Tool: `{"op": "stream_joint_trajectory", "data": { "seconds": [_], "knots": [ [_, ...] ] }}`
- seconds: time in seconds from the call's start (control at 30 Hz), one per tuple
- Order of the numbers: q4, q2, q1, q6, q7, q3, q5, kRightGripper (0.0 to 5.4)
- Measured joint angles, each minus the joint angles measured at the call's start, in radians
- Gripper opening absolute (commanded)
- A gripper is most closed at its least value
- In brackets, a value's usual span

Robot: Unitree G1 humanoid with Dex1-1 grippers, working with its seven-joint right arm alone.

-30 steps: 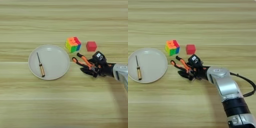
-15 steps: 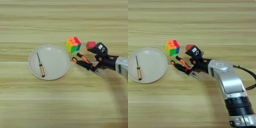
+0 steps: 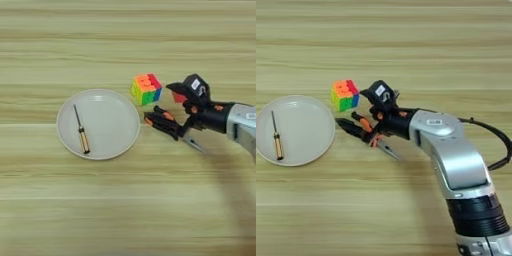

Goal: Move the objects on the table

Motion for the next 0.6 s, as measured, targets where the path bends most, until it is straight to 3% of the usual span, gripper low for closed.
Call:
{"op": "stream_joint_trajectory", "data": {
  "seconds": [0.37,0.6],
  "knots": [
    [-0.056,0.033,-0.057,0.069,-0.005,0.075,0.025,5.38],
    [-0.028,0.091,-0.115,0.128,-0.047,0.130,0.025,5.38]
  ]
}}
